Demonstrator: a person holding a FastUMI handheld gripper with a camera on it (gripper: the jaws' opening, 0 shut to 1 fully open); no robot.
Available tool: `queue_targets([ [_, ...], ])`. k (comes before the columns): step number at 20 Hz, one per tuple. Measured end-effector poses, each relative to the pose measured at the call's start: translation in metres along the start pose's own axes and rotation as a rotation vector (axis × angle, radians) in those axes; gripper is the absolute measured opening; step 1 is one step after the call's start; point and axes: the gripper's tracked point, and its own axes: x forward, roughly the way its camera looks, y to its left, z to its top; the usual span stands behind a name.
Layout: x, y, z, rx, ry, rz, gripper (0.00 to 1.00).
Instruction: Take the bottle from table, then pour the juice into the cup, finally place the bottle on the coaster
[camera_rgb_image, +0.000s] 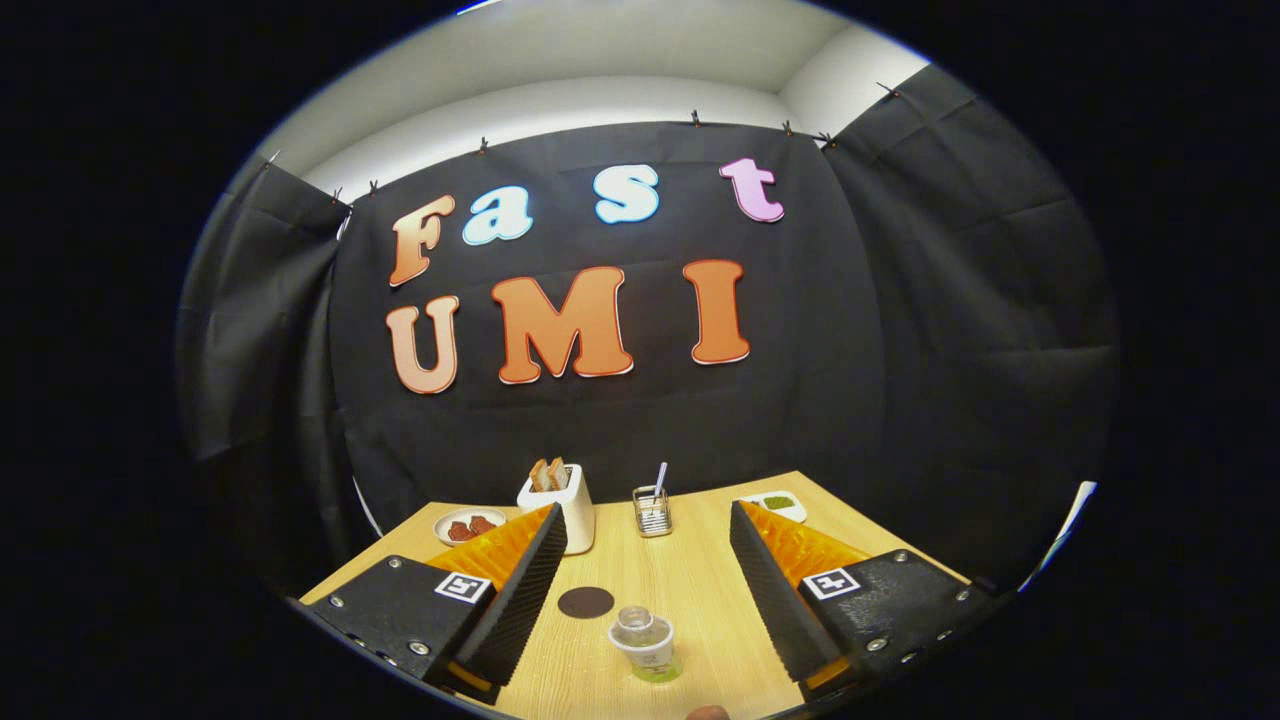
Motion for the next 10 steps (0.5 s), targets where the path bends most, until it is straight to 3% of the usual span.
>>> queue_targets([
  [10,0.024,0.000,-0.118,-0.112,0.191,-0.045,0.98],
])
